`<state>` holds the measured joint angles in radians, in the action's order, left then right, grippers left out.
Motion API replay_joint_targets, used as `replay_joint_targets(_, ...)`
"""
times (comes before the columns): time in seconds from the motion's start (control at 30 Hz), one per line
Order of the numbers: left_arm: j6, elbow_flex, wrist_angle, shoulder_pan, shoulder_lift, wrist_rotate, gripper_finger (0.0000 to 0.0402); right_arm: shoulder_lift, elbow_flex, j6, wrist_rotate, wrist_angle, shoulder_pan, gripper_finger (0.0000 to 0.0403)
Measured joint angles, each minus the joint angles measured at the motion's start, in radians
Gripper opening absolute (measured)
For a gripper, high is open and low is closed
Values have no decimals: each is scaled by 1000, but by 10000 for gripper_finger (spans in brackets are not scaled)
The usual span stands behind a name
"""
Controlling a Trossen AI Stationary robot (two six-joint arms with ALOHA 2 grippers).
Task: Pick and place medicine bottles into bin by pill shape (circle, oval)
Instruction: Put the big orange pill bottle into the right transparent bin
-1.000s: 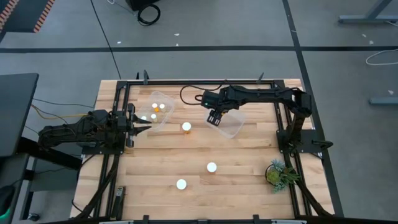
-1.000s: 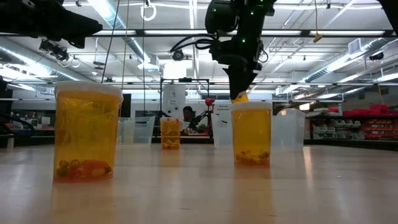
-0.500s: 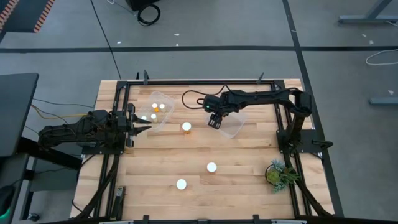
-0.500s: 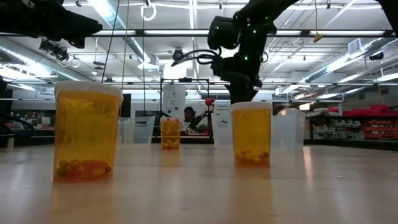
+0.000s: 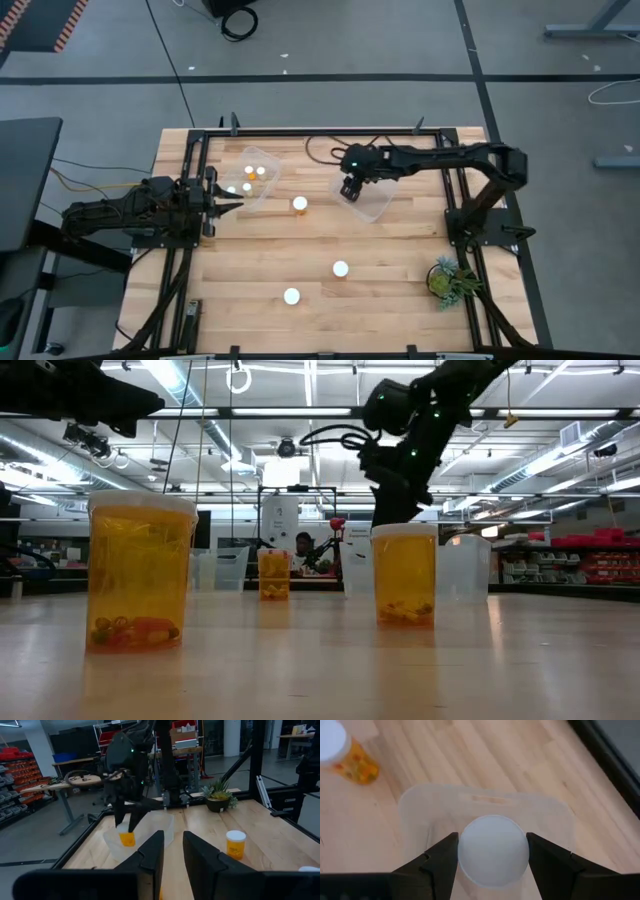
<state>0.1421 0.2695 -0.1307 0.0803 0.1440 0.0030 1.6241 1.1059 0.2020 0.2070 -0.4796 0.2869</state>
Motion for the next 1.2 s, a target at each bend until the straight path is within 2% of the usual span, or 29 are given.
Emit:
replay_joint_targets(0.17,0,0,0,0,0,0,78,-113,-166,57,-9,205,7,226)
replay_joint_targets(0.37,0,0,0,0,0,0,86,-148,-308,103,-12,335,7,226)
replay_joint_targets(0.7,0,0,0,0,0,0,83,-114,-315,116,22,358,13,229)
replay_joint_targets(0.97,0,0,0,0,0,0,85,-117,-315,123,28,360,13,278)
replay_joint_targets(1.2,0,0,0,0,0,0,91,-117,-274,115,28,319,12,291)
